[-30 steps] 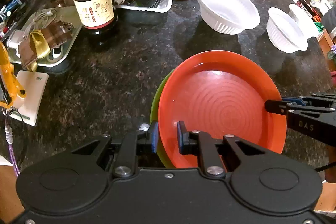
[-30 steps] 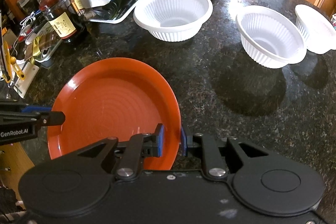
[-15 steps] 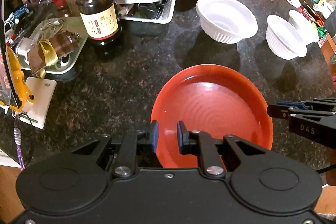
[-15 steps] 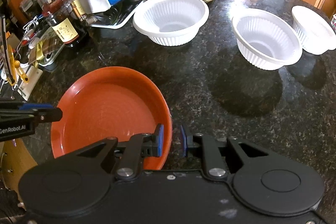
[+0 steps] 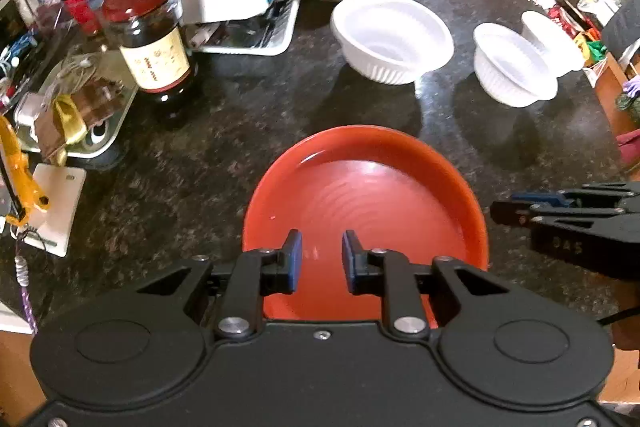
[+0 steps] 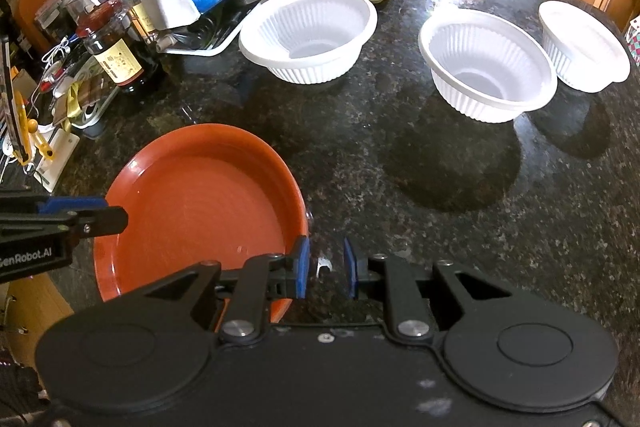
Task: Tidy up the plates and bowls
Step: 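Move the left tool over to the white ribbed bowls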
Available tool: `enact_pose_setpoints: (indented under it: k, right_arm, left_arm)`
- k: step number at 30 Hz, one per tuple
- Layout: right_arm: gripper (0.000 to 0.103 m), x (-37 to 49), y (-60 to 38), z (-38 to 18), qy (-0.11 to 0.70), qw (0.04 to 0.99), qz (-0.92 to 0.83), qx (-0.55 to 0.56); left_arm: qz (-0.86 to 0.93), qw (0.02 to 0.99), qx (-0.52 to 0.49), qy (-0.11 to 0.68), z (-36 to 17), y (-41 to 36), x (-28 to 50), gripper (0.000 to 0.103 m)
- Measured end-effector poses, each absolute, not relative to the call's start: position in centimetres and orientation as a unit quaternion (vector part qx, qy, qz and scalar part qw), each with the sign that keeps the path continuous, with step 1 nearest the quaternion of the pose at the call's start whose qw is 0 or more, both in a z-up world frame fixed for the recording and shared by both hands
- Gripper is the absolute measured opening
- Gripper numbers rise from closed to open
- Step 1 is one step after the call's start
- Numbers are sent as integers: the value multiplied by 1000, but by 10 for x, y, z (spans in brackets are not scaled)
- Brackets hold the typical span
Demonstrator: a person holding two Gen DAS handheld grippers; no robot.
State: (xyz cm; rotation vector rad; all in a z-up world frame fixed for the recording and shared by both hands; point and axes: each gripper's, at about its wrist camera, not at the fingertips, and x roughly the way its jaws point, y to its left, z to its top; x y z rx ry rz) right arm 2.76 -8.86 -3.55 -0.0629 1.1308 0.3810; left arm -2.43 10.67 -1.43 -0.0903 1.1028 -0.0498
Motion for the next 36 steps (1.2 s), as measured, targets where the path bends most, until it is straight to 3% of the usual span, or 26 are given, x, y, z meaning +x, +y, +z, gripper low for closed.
enact_pose_setpoints:
  k: [6, 10, 18, 22, 26, 28, 36]
  right_arm:
    - [26, 25, -99, -35, 536, 826, 177, -16]
    - [45, 22, -110, -28, 519, 838, 167, -12]
    - [55, 17, -147, 1, 448, 887, 110, -15]
    - [70, 9, -171, 17, 385, 922, 32, -5]
    - [70, 12, -192, 28, 366, 930, 4, 0]
    - [70, 16, -203, 33, 362, 932, -9, 6]
    - [69, 40, -228, 46, 347, 938, -10, 12]
  left_arm:
    - [-32, 857, -36, 513, -7, 93, -22, 32]
    - [-34, 866, -29, 498, 0, 82, -17, 33]
    - [-45, 889, 10, 456, 21, 53, 0, 33]
    - [-57, 900, 38, 431, 33, 34, 8, 34]
    - [-70, 904, 38, 419, 42, 20, 21, 35]
    - [-74, 906, 29, 417, 47, 14, 30, 41]
    - [-92, 906, 8, 414, 55, -7, 67, 42]
